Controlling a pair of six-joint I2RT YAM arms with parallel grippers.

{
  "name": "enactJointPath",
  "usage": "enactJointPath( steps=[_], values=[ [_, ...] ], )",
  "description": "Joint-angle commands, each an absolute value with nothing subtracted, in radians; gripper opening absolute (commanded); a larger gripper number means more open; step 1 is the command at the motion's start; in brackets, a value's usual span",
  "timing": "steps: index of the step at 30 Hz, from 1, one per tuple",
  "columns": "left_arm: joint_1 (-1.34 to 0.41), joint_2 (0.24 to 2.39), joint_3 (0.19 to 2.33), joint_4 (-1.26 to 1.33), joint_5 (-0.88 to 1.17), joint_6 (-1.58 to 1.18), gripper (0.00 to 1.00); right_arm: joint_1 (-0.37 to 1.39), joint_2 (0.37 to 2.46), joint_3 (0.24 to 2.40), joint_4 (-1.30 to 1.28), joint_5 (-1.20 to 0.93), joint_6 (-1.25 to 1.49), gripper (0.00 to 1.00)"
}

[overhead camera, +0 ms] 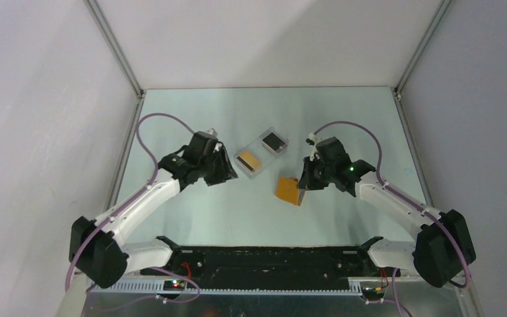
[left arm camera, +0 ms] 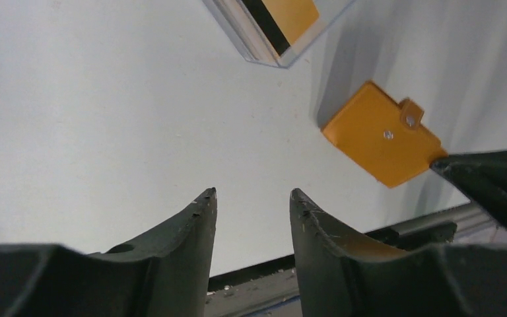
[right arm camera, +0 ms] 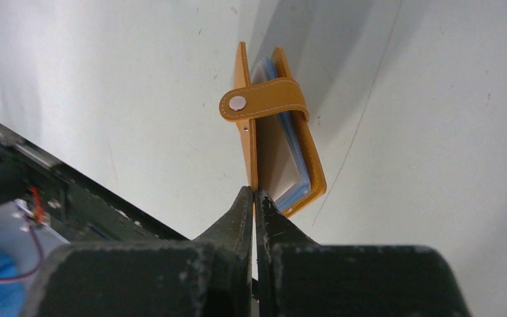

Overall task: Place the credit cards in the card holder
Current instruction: Open the card holder at the center of the board.

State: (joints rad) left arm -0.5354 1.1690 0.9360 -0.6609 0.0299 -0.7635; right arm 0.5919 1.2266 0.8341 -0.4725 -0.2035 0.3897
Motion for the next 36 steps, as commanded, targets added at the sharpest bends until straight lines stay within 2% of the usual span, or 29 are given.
enactJointPath(
  steps=[1, 11, 15, 23, 36],
  values=[
    [-0.596, 1.295, 1.038, -0.595, 0.133, -0.758, 0.47, 0.509, 1.259, 0.839, -0.431, -0.384, 0.458, 0.0],
    [-0.741, 1.722, 1.319, -0.535, 0.213, -0.772, 0.1, 0.455, 1.339, 0.839, -0.464, -0.448, 0.406, 0.0],
    [-0.759, 1.812, 1.37, -0.536, 0.228, -0.772, 0.01, 0.432, 1.337, 0.839, -0.461, -0.444, 0.408, 0.0],
    [-0.796, 1.88, 1.368, -0.541, 0.249, -0.795, 0.0, 0.411, 1.368, 0.839, -0.476, -0.444, 0.397, 0.0],
    [-0.815, 1.975, 1.52, -0.539, 0.237, -0.815, 0.0, 0.417, 1.391, 0.839, -0.473, -0.466, 0.379, 0.0]
  ],
)
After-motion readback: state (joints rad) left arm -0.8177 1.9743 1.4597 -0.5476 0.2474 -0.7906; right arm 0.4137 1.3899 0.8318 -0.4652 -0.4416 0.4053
